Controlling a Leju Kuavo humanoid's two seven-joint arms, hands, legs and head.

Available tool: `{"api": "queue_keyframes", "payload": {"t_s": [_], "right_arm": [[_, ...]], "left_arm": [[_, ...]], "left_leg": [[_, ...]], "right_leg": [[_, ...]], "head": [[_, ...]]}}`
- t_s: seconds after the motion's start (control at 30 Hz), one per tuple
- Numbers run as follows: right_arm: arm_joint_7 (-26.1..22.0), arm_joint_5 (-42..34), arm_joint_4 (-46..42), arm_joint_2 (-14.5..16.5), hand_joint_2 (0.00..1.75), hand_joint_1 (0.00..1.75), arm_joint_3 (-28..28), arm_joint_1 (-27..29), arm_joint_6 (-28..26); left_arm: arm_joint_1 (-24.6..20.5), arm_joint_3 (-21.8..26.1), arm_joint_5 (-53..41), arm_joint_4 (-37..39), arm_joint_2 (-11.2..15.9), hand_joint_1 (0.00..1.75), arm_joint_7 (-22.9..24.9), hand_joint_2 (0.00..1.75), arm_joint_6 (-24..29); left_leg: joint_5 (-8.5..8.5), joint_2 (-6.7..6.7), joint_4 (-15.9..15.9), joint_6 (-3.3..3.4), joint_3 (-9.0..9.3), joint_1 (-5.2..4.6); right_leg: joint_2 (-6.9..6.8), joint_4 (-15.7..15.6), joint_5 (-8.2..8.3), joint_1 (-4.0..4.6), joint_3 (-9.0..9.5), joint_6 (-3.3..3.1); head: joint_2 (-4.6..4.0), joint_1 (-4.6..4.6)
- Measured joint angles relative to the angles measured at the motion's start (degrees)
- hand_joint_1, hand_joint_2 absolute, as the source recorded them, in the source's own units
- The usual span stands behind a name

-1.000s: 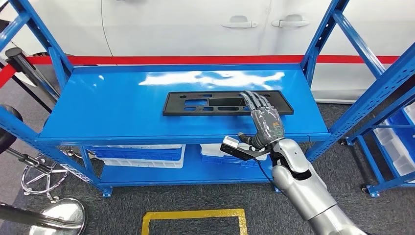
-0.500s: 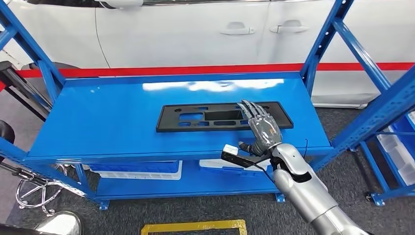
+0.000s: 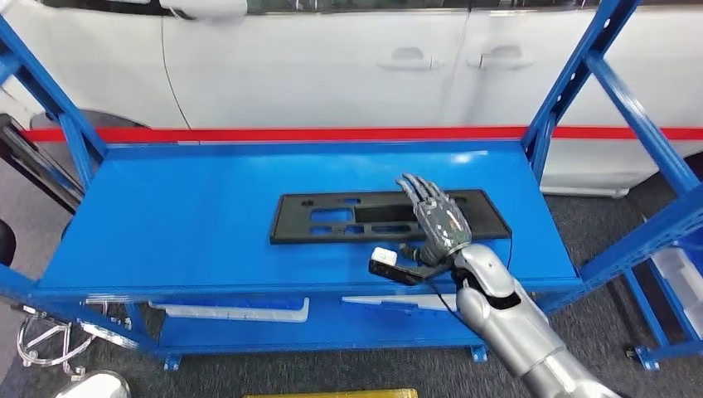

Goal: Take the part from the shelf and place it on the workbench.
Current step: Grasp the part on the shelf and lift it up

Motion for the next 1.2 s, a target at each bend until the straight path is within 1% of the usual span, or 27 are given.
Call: {"api": "queue_keyframes", "payload": {"t_s": [0.1,0.13,0.17,0.23,0.27,0.3,0.33,0.37,0.4,0.43,0.47,0.57,0.63,0.67,0.73,0.77,0.8,0.83,0.87,0.9,0.93,0.97,1.0,1.07,1.1,1.17,1.2], "right_arm": [[-0.6,0.8,1.1,0.2,1.75,0.00,1.1,-0.6,1.5],[-0.7,0.9,1.5,0.2,1.75,0.00,1.5,-0.8,1.9],[-0.7,1.0,1.8,0.3,1.75,0.00,1.8,-1.0,2.1],[-0.9,1.2,2.5,0.3,1.75,0.00,2.5,-1.3,2.5],[-0.9,1.4,2.9,0.3,1.75,0.00,2.9,-1.3,2.7],[-1.0,1.6,3.4,0.3,1.75,0.00,3.4,-1.4,3.0],[-1.2,1.7,3.8,0.4,1.75,0.00,3.9,-1.6,3.5],[-1.4,1.8,4.2,0.4,1.75,0.00,4.5,-1.9,4.1],[-1.5,1.8,4.6,0.5,1.75,0.00,5.1,-2.3,4.8],[-1.7,1.8,5.0,0.5,1.75,0.00,5.8,-2.8,5.3],[-1.8,1.8,5.3,0.5,1.75,0.00,6.4,-3.3,5.8],[-2.2,1.7,5.8,0.6,1.75,0.00,8.0,-4.3,6.2],[-2.1,1.5,6.0,0.7,1.75,0.00,8.7,-4.6,5.7],[-2.1,1.4,6.0,0.7,1.75,0.00,9.0,-4.6,5.4],[-1.8,1.4,6.0,0.7,1.75,0.00,9.4,-4.4,4.9],[-1.7,1.4,6.0,0.7,1.75,0.00,9.6,-4.3,4.7],[-1.6,1.4,6.0,0.7,1.75,0.00,9.7,-4.2,4.6],[-1.5,1.4,6.0,0.7,1.75,0.00,9.8,-4.2,4.5],[-1.5,1.4,6.0,0.7,1.75,0.00,9.9,-4.2,4.5],[-1.5,1.4,6.0,0.7,1.75,0.00,9.9,-4.2,4.5],[-1.5,1.4,6.0,0.7,1.75,0.00,10.0,-4.2,4.5],[-1.5,1.4,6.0,0.7,1.75,0.00,10.1,-4.3,4.4],[-1.5,1.4,6.0,0.7,1.75,0.00,10.1,-4.3,4.4],[-1.5,1.4,6.0,0.7,1.75,0.00,10.2,-4.4,4.4],[-1.5,1.4,6.0,0.8,1.75,0.04,10.2,-4.4,4.4],[-1.4,1.4,6.0,1.0,1.75,0.91,10.2,-4.4,4.2],[-1.3,1.4,6.0,1.0,1.75,1.34,10.2,-4.4,4.1]], "left_arm": [[-0.4,0.0,0.3,0.0,0.2,0.00,-0.1,0.00,-0.1],[-0.5,0.0,0.3,0.0,0.3,0.00,-0.2,0.00,-0.2],[-0.6,0.0,0.3,0.0,0.4,0.00,-0.2,0.00,-0.2],[-0.6,0.0,0.4,0.0,0.4,0.00,-0.2,0.00,-0.3],[-0.5,0.0,0.4,0.0,0.4,0.00,-0.2,0.00,-0.4],[-0.5,0.0,0.5,0.0,0.4,0.00,-0.3,0.00,-0.4],[-0.4,0.0,0.7,0.0,0.4,0.00,-0.6,0.00,-0.5],[-0.3,0.0,1.1,0.0,0.5,0.00,-0.8,0.00,-0.5],[-0.2,0.0,1.4,0.0,0.5,0.00,-1.1,0.00,-0.5],[-0.1,0.1,1.7,0.0,0.6,0.00,-1.2,0.00,-0.5],[-0.1,0.2,2.0,0.0,0.6,0.00,-1.4,0.00,-0.5],[-0.4,0.4,2.6,0.0,0.7,0.00,-1.6,0.00,-0.5],[-0.4,0.5,2.7,0.0,0.7,0.00,-1.8,0.00,-0.5],[-0.4,0.5,2.7,0.0,0.7,0.00,-1.9,0.00,-0.5],[-0.4,0.5,2.8,0.0,0.7,0.00,-2.0,0.00,-0.5],[-0.4,0.5,2.8,0.0,0.7,0.00,-2.0,0.00,-0.5],[-0.3,0.6,2.8,0.0,0.7,0.00,-2.0,0.00,-0.4],[-0.3,0.6,2.8,0.0,0.7,0.00,-2.0,0.00,-0.4],[-0.3,0.6,2.8,0.0,0.7,0.00,-2.0,0.00,-0.4],[-0.3,0.6,2.8,0.0,0.7,0.00,-2.0,0.00,-0.4],[-0.3,0.6,2.8,0.0,0.6,0.00,-2.0,0.00,-0.4],[-0.3,0.6,2.8,0.0,0.6,0.00,-2.0,0.00,-0.4],[-0.3,0.6,2.8,0.0,0.6,0.00,-2.0,0.00,-0.4],[-0.3,0.6,2.8,0.0,0.6,0.00,-2.0,0.00,-0.4],[-0.3,0.6,2.8,0.0,0.6,0.00,-2.0,0.00,-0.4],[-0.4,0.6,2.8,0.0,0.7,0.00,-2.1,0.00,-0.4],[-0.3,0.6,2.9,0.0,0.7,0.00,-2.1,0.00,-0.4]], "left_leg": [[-0.82,0.15,0.2,-0.80,0.13,-0.06],[-1.64,0.18,1.7,-1.06,-0.43,-0.06],[-2.79,0.20,4.3,-1.26,-1.77,0.03],[-5.22,0.22,12.1,-1.56,-6.52,0.15],[-5.48,0.23,15.0,-1.64,-8.78,0.18],[-4.58,0.23,16.0,-1.65,-10.19,0.19],[-2.45,0.23,14.7,-1.59,-10.46,0.19],[0.54,0.23,11.4,-1.47,-9.64,0.19],[2.83,0.23,7.8,-1.28,-8.44,0.14],[4.35,0.21,4.6,-1.09,-7.20,0.04],[4.88,0.20,2.6,-0.88,-6.39,-0.07],[4.29,0.14,1.4,-0.28,-5.73,-0.09],[4.33,0.16,0.7,0.25,-5.23,0.18],[4.36,0.19,0.5,0.51,-4.99,0.31],[4.23,0.20,0.5,0.84,-4.89,0.26],[4.14,0.18,0.5,0.91,-4.87,0.24],[4.02,0.17,0.6,0.94,-4.81,0.21],[3.89,0.14,0.7,0.91,-4.68,0.19],[3.72,0.11,0.7,0.85,-4.47,0.18],[3.56,0.09,0.8,0.75,-4.24,0.17],[3.39,0.07,0.9,0.60,-4.11,0.05],[3.30,0.06,0.9,0.40,-4.10,0.00],[3.26,0.06,0.9,0.16,-4.15,-0.02],[3.33,0.06,0.7,-0.42,-4.13,-0.03],[3.11,0.07,0.8,-0.71,-4.09,-0.04],[1.13,0.12,3.7,-1.21,-5.16,-0.07],[-0.66,0.15,6.8,-1.40,-6.57,0.05]], "right_leg": [[-0.02,-1.6,-0.87,-0.50,1.18,-0.74],[-0.04,-2.1,-1.01,-0.74,1.78,-0.98],[-0.08,-2.4,-1.20,-0.88,2.34,-1.17],[-0.12,-2.4,-1.76,-0.80,3.07,-1.38],[-0.13,-2.3,-2.09,-0.76,3.40,-1.39],[-0.13,-2.3,-2.47,-0.72,3.80,-1.40],[-0.07,-2.1,-2.88,-0.70,4.23,-1.37],[0.02,-1.9,-3.37,-0.69,4.70,-1.29],[0.10,-1.8,-3.83,-0.66,5.12,-1.13],[0.20,-1.6,-4.23,-0.57,5.37,-0.91],[0.26,-1.6,-4.49,-0.49,5.45,-0.66],[0.28,-1.7,-4.81,-0.35,5.43,0.04],[0.23,-0.2,-6.04,-0.39,4.98,0.57],[0.20,2.3,-7.41,-0.45,3.85,0.85],[0.12,9.9,-10.66,-0.63,-0.21,1.25],[0.11,13.2,-11.50,-0.70,-2.21,1.37],[0.11,14.7,-11.25,-0.74,-3.40,1.39],[0.11,14.0,-9.83,-0.76,-3.48,1.31],[0.11,11.0,-7.48,-0.75,-2.38,1.10],[0.11,6.8,-5.10,-0.66,-0.70,0.77],[0.09,3.0,-3.42,-0.48,0.91,0.39],[0.06,0.3,-2.45,-0.29,2.04,0.09],[0.05,-1.0,-2.29,-0.09,2.50,-0.14],[0.09,-1.5,-2.29,-0.04,2.60,-0.42],[0.07,-1.8,-2.13,-0.21,2.82,-0.61],[-0.07,-2.6,-1.77,-0.67,3.31,-1.11],[-0.17,-2.7,-1.69,-0.73,3.44,-1.25]], "head": [[0.00,-0.03],[0.00,-0.09],[0.00,-0.14],[0.00,-0.24],[0.00,-0.22],[0.00,-0.25],[0.00,-0.24],[0.00,-0.25],[0.00,-0.25],[0.00,-0.23],[0.00,-0.24],[0.00,-0.24],[0.00,-0.19],[0.00,-0.15],[0.00,-0.09],[0.00,-0.09],[0.00,-0.10],[0.00,-0.10],[0.00,-0.10],[0.00,-0.10],[0.00,-0.10],[0.00,-0.10],[0.00,-0.08],[0.00,-0.07],[0.00,-0.06],[0.00,-0.11],[0.00,-0.13]]}}
